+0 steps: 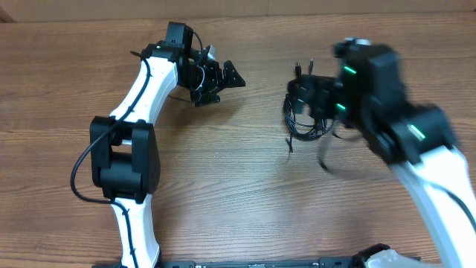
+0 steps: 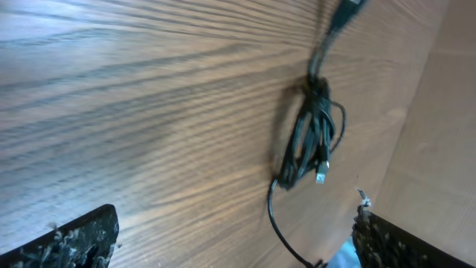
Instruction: Untangle cables
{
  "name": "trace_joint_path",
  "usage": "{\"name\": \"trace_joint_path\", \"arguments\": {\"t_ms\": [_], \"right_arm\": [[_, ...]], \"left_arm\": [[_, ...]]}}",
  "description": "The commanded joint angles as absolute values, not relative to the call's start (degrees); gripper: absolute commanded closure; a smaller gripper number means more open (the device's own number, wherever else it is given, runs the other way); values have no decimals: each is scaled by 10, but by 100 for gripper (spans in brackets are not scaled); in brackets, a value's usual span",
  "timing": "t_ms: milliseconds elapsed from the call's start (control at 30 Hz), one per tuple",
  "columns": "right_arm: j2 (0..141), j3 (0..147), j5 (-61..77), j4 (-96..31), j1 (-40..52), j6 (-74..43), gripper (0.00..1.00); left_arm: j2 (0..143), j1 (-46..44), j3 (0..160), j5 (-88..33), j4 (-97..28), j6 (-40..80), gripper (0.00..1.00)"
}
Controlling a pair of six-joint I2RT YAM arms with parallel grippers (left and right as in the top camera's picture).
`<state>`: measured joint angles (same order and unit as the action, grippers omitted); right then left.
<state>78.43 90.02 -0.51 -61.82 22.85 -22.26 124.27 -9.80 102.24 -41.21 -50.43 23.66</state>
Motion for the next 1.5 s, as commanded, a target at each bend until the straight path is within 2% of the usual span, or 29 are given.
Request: {"name": "trace_joint_path", "arguments": {"t_ms": [0, 167, 267, 467, 633, 800, 1033, 1200, 1367, 1400, 1433, 1467], "right_arm": [[869, 893, -60, -623, 226, -278, 0], [984, 893, -74, -609, 195, -387, 0], [1034, 893, -40, -593, 171, -396, 0], [1094, 893, -9, -568, 151, -383, 1], [1129, 893, 29, -553, 166, -365, 11], [1150, 893, 31, -540, 189, -350, 12], [1182, 891, 32, -536, 190, -323, 23], [1198, 885, 36, -529, 196, -322, 26], [1198, 856, 36, -493, 199, -322, 35], [1198, 851, 36, -486, 199, -321, 43], [1198, 845, 36, -480, 199, -313, 55], [1198, 840, 35, -476, 199, -309, 73]], "left_arm": [[1153, -97, 1022, -357, -512, 195, 0], [1059, -101, 1022, -216, -551, 192, 0], [1008, -107, 1022, -165, -576, 192, 0], [961, -121, 1022, -161, -610, 193, 0], [961, -144, 1021, -160, -626, 192, 0], [962, -165, 1021, -157, -630, 192, 0], [962, -173, 1021, -138, -663, 192, 0], [962, -173, 1021, -128, -673, 192, 0], [962, -173, 1020, -128, -681, 192, 0], [962, -173, 1020, -127, -684, 192, 0], [962, -173, 1020, -126, -688, 192, 0], [962, -173, 1018, -126, -690, 192, 0]]}}
